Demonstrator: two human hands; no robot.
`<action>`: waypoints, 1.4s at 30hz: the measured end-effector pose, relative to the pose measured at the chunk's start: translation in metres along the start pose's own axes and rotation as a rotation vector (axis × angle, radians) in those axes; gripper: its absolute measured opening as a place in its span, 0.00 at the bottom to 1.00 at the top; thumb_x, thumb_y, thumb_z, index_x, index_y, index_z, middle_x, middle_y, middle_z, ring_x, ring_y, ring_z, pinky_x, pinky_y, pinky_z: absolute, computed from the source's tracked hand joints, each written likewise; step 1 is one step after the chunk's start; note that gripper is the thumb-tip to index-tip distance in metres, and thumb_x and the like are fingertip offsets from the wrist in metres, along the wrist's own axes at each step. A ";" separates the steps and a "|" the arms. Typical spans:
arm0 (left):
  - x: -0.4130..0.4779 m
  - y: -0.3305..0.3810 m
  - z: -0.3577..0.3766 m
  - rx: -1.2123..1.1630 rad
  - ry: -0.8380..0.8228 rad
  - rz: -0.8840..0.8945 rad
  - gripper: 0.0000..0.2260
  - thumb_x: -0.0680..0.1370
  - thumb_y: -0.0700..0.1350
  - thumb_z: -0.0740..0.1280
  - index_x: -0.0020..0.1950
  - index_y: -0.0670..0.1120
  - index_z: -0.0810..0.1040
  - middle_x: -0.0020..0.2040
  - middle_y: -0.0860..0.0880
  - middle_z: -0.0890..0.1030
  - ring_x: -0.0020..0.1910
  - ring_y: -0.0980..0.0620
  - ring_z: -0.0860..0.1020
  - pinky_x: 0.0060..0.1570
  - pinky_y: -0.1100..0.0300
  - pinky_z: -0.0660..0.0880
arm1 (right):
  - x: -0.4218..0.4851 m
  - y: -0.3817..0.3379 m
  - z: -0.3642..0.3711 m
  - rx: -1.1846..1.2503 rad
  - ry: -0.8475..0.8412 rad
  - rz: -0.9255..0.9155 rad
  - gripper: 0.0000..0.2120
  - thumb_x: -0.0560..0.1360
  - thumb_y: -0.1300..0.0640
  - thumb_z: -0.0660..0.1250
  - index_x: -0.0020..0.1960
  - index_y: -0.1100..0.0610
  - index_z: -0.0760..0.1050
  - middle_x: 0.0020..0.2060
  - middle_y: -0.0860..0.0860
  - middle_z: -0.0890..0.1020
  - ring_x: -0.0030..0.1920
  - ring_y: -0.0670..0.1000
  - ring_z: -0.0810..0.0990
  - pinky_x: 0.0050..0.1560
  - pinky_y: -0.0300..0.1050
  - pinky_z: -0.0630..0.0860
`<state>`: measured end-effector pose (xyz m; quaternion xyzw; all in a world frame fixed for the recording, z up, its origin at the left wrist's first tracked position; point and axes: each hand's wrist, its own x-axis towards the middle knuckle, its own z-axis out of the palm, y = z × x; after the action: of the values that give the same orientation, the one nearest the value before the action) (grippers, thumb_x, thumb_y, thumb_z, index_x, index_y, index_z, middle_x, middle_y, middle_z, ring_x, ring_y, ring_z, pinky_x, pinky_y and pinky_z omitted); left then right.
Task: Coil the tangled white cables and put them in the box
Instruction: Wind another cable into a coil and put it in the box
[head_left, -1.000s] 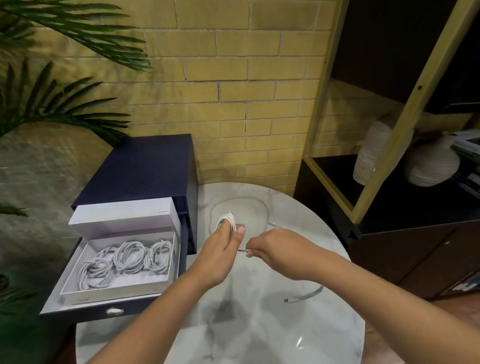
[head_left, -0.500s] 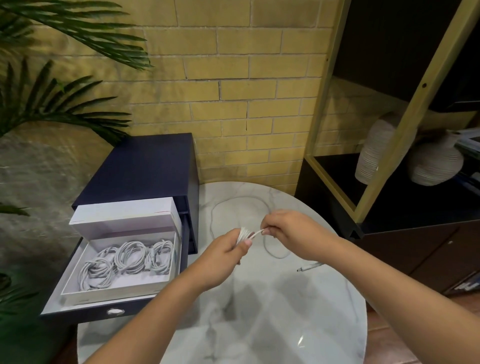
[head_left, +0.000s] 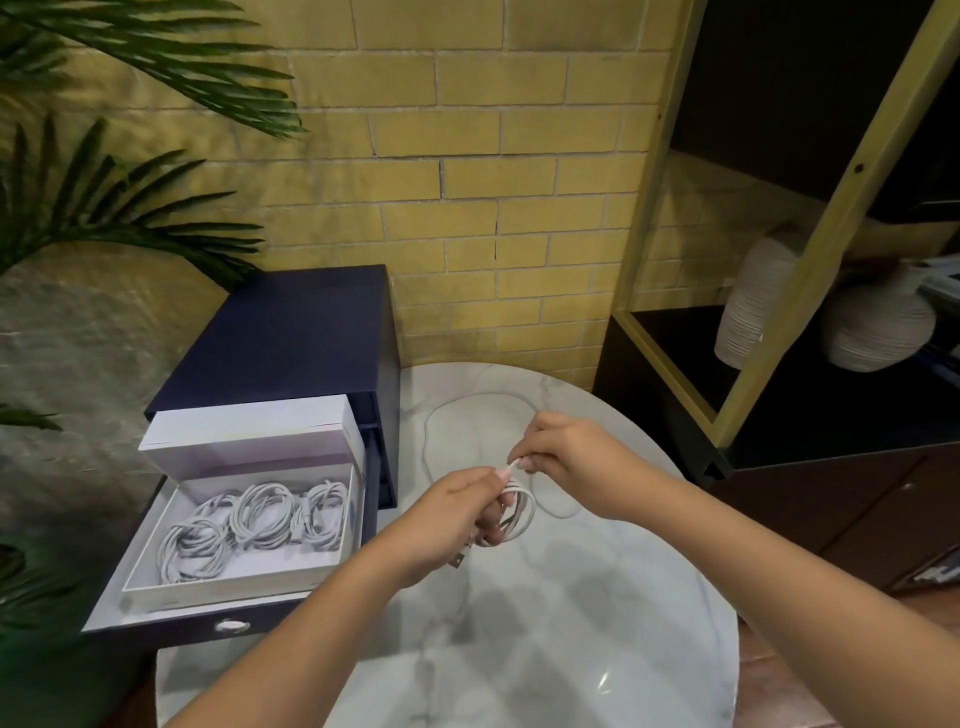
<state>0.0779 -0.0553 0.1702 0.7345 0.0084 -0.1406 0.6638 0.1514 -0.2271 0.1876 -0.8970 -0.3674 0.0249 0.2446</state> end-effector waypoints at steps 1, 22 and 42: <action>0.000 0.000 0.000 -0.031 0.007 0.009 0.15 0.83 0.47 0.55 0.40 0.42 0.72 0.24 0.54 0.63 0.26 0.55 0.67 0.38 0.61 0.69 | -0.001 -0.002 0.000 0.142 -0.007 0.064 0.10 0.79 0.59 0.64 0.58 0.56 0.79 0.48 0.51 0.78 0.48 0.48 0.80 0.54 0.44 0.75; 0.007 -0.007 -0.002 -0.298 -0.017 -0.068 0.17 0.83 0.49 0.55 0.38 0.44 0.71 0.25 0.53 0.59 0.25 0.54 0.58 0.38 0.61 0.74 | -0.015 -0.008 0.036 0.673 -0.035 0.227 0.07 0.73 0.58 0.71 0.51 0.55 0.80 0.44 0.54 0.84 0.49 0.58 0.82 0.52 0.58 0.77; 0.009 -0.014 -0.006 0.028 0.073 0.073 0.06 0.83 0.50 0.57 0.51 0.49 0.68 0.29 0.54 0.73 0.31 0.53 0.68 0.35 0.60 0.66 | -0.019 -0.019 0.037 1.172 -0.119 0.369 0.16 0.76 0.65 0.66 0.62 0.58 0.66 0.41 0.52 0.83 0.39 0.45 0.79 0.44 0.38 0.69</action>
<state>0.0848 -0.0488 0.1549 0.7483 0.0041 -0.0894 0.6573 0.1174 -0.2128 0.1612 -0.6592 -0.1441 0.3145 0.6677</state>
